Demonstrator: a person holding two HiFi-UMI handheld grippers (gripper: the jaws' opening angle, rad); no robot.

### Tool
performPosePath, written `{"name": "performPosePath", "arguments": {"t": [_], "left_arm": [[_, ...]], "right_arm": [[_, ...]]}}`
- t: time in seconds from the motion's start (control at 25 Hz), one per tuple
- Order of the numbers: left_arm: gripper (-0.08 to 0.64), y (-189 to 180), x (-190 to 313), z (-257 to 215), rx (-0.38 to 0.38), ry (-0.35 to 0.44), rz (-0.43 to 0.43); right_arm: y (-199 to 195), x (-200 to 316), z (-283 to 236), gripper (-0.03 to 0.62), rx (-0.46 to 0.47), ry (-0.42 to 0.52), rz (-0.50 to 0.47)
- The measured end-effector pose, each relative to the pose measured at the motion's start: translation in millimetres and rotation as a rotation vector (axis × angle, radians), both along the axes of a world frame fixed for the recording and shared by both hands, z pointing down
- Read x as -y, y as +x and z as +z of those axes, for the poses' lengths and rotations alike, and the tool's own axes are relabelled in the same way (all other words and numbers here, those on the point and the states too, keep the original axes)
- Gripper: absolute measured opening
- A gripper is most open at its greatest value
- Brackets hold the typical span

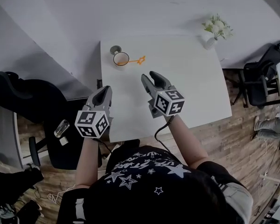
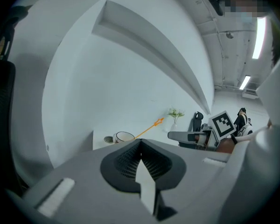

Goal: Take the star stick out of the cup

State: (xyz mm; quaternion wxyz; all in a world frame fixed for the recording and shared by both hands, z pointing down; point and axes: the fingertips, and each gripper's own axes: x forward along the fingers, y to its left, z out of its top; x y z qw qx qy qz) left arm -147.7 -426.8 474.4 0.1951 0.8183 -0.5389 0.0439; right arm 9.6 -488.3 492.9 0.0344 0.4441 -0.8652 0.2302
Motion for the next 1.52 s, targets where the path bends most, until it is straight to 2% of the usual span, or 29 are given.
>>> {"name": "performPosePath", "arguments": {"t": [0.68,0.88,1.12,1.52], "left_arm": [[0.003,-25,53,27,-0.018,-0.040,-0.001],[0.003,-31,57,34,-0.023,-0.057,-0.006],[0.003,-32,61,39,-0.029,-0.066,-0.014],[0.003,-21,42,23,-0.012,-0.038,-0.019]], "right_arm": [[-51,58,21,0.161,-0.043,0.017,-0.013],[-55,60,21,0.133,-0.054,0.034,-0.016],[-55,65,19,0.036,-0.064,0.061,-0.014],[-37,46,-20,0.034,-0.016,0.144,0.005]]}}
